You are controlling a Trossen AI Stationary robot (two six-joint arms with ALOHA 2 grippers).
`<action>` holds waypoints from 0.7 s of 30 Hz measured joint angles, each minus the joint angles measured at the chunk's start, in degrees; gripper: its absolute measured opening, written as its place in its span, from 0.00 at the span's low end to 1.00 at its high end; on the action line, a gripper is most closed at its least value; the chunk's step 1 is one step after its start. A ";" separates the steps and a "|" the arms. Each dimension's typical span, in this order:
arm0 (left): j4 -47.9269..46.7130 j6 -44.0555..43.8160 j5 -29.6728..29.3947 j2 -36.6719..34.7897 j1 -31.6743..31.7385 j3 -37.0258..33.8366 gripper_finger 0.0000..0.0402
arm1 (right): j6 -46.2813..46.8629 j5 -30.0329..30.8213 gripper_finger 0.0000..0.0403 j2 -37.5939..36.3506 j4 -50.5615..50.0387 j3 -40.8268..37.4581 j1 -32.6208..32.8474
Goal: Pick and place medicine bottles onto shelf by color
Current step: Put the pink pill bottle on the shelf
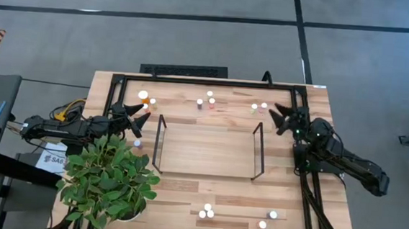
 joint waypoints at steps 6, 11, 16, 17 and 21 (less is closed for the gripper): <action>0.00 0.00 0.00 0.01 0.00 0.01 0.66 | 0.11 4.95 0.76 0.00 5.55 0.09 0.00; -0.01 0.00 -0.01 0.01 0.01 -0.02 0.66 | 0.10 5.66 0.76 0.00 12.28 0.11 0.02; 0.00 0.00 -0.01 0.02 0.01 0.00 0.66 | 0.09 5.66 0.76 0.00 14.34 0.17 0.02; 0.00 0.00 0.01 -0.01 -0.01 -0.02 0.66 | 0.08 5.66 0.76 0.00 14.98 0.17 0.02; 0.00 0.00 -0.01 0.00 0.01 -0.02 0.66 | -0.01 5.64 0.76 0.02 15.65 1.64 0.53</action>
